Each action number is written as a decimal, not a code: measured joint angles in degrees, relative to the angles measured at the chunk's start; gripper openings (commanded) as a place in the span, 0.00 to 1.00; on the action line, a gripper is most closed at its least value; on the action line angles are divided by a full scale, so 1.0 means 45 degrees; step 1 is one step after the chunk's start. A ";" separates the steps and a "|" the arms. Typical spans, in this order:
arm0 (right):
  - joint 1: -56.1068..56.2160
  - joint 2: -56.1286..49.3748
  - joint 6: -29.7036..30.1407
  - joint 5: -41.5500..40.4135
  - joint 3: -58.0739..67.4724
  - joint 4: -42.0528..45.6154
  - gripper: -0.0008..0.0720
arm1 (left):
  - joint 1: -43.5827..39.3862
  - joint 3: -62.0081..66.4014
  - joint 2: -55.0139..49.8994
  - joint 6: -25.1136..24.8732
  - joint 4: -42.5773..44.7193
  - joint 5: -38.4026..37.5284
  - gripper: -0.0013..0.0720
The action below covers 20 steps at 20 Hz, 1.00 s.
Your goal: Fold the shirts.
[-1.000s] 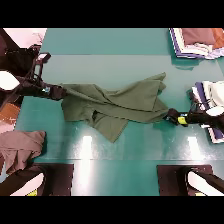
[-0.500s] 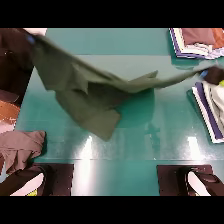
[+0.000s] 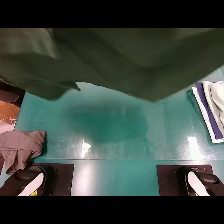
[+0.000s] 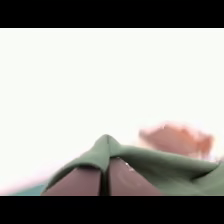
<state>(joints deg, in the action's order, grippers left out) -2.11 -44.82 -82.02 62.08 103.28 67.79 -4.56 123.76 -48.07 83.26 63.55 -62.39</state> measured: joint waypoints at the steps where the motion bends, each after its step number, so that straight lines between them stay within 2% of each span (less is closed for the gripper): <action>1: 0.0000 -0.0117 -0.0029 0.0180 0.0583 0.0146 0.03 | 0.0000 0.0044 0.0282 0.0126 -0.0005 0.0185 0.05; 7: 0.0000 -0.1904 -0.0092 0.2467 0.3701 0.0801 0.03 | 0.0000 -0.0772 0.1064 0.0529 -0.0039 0.0146 0.05; 11: 0.0005 -0.3468 -0.0141 0.3429 0.2807 0.0879 0.03 | 0.0000 -0.3594 0.0646 0.0986 0.1088 -0.0588 0.06; 16: 0.0529 -0.6329 -0.0155 0.4114 0.0967 0.0962 0.03 | 0.0005 -0.7252 -0.2035 0.1214 0.1797 -0.0845 0.06; 20: 0.1200 -0.9078 -0.0146 0.3691 0.0602 0.0952 0.03 | 0.0005 -0.8602 -0.5105 0.0806 0.1967 0.0355 0.06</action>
<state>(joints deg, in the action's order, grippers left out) 3.29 -85.67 -82.67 78.70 106.00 72.07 -4.54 85.06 -71.05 86.89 72.40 -60.80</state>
